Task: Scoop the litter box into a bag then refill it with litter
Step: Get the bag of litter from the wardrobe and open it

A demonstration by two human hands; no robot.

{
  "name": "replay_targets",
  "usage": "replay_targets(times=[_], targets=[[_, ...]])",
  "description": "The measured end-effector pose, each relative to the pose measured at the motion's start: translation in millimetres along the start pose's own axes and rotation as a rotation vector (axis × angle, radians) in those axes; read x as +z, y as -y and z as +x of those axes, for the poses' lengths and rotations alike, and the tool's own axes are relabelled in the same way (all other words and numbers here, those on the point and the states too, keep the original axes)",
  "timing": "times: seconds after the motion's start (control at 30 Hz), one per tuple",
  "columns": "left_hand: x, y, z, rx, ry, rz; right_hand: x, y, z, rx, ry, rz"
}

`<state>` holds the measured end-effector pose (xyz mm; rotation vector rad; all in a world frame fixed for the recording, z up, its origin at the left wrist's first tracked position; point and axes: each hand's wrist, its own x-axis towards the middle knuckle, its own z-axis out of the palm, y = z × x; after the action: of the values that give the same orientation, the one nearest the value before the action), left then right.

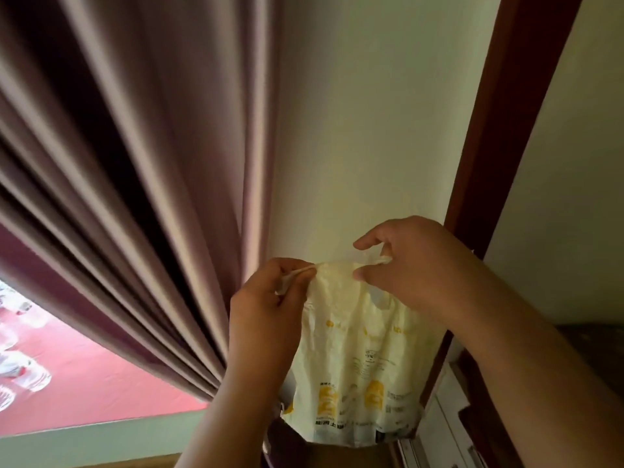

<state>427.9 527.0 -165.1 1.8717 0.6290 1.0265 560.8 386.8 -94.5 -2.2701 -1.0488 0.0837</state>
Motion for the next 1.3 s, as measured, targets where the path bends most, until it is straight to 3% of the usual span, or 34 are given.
replay_targets(times=[0.27,0.5,0.77,1.13,1.3], targets=[[5,1,3,-0.013,0.064,-0.047,-9,5,-13,0.046,0.02,-0.059],[7,1,25,0.086,0.307,-0.087,-5,20,-36,0.227,-0.096,-0.127],[10,-2,36,0.228,0.634,-0.165,5,51,-81,0.568,-0.224,-0.149],[24,-43,-34,0.317,0.965,-0.333,-2,84,-202,0.852,-0.495,-0.249],[22,-62,-92,0.28,1.073,-0.388,-8,101,-265,0.972,-0.509,-0.26]])
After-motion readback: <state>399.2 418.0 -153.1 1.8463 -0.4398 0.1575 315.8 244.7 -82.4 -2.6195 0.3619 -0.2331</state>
